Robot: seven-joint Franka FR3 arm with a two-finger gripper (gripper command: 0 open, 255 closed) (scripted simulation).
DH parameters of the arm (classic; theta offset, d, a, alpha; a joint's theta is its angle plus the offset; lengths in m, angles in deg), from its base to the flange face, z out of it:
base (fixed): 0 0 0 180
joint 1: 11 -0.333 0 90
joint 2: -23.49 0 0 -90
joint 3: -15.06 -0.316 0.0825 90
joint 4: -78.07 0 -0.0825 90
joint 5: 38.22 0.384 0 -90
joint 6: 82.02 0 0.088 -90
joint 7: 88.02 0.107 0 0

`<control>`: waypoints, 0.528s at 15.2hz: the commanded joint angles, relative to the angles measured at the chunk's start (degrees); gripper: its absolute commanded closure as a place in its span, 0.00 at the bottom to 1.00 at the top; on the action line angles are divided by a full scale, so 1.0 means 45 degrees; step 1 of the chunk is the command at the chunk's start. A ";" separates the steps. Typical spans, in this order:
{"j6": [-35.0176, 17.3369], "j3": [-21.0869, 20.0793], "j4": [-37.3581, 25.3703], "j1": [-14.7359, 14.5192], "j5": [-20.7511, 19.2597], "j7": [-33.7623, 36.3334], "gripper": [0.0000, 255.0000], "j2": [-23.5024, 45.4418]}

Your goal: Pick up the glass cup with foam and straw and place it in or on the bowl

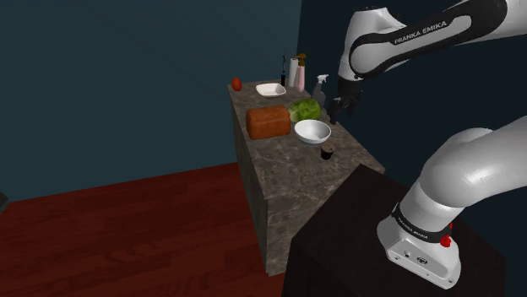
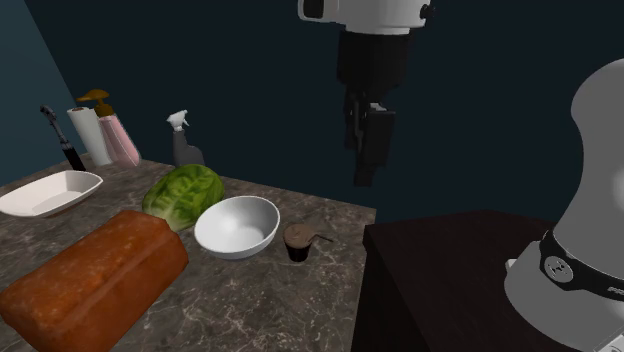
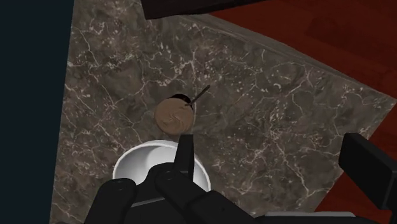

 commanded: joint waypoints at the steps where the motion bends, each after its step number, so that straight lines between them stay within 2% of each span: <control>1: -0.1169 0.0313 0.0233 0.0150 -0.0150 -0.0112 0.00 0.0818; 8: -0.4950 0.1471 0.0233 0.0454 -0.0177 -0.0817 0.00 0.4309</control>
